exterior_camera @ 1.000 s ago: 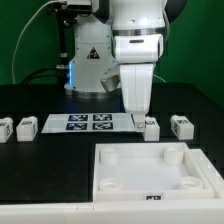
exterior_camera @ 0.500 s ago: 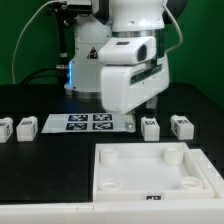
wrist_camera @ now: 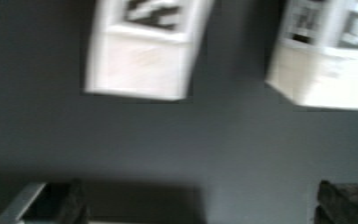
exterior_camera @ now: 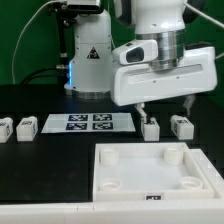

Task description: Assemble one leg

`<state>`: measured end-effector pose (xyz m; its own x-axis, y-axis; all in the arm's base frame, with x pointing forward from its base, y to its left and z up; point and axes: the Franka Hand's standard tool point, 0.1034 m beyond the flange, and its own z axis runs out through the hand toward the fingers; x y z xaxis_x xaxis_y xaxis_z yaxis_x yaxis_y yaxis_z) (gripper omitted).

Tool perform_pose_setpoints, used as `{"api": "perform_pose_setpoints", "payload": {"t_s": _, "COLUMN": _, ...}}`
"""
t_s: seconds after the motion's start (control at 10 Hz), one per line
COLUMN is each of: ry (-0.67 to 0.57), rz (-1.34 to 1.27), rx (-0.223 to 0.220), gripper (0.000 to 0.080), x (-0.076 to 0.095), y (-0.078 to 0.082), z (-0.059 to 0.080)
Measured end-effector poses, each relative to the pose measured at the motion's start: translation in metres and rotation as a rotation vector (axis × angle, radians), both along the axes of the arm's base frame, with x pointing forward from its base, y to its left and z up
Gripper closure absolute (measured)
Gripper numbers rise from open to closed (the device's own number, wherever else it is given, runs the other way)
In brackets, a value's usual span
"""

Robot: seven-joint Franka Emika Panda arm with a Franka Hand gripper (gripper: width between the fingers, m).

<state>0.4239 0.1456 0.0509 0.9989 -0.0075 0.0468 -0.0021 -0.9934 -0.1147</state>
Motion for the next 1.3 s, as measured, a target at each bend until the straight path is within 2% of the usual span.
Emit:
{"api": "perform_pose_setpoints", "payload": {"t_s": 0.1, "ry": 0.002, "rz": -0.005, "rx": 0.004, "gripper": 0.0150, "x": -0.003, "y": 0.018, "z": 0.001}}
{"api": "perform_pose_setpoints", "payload": {"t_s": 0.2, "ry": 0.000, "rz": 0.016, "rx": 0.005, "gripper": 0.0150, "x": -0.005, "y": 0.025, "z": 0.000}}
{"api": "perform_pose_setpoints", "payload": {"t_s": 0.6, "ry": 0.060, "rz": 0.030, "rx": -0.006, "gripper": 0.0150, "x": -0.007, "y": 0.021, "z": -0.002}}
{"api": "perform_pose_setpoints", "payload": {"t_s": 0.7, "ry": 0.201, "rz": 0.038, "rx": -0.023, "gripper": 0.0150, "x": -0.016, "y": 0.019, "z": -0.003}}
{"api": "perform_pose_setpoints", "payload": {"t_s": 1.0, "ry": 0.458, "rz": 0.028, "rx": -0.034, "gripper": 0.0150, "x": -0.024, "y": 0.036, "z": -0.005}}
{"api": "perform_pose_setpoints", "payload": {"t_s": 1.1, "ry": 0.590, "rz": 0.047, "rx": -0.043, "gripper": 0.0150, "x": -0.031, "y": 0.039, "z": -0.007}}
{"api": "perform_pose_setpoints", "payload": {"t_s": 1.3, "ry": 0.783, "rz": 0.075, "rx": -0.043, "gripper": 0.0150, "x": -0.034, "y": 0.039, "z": -0.016}}
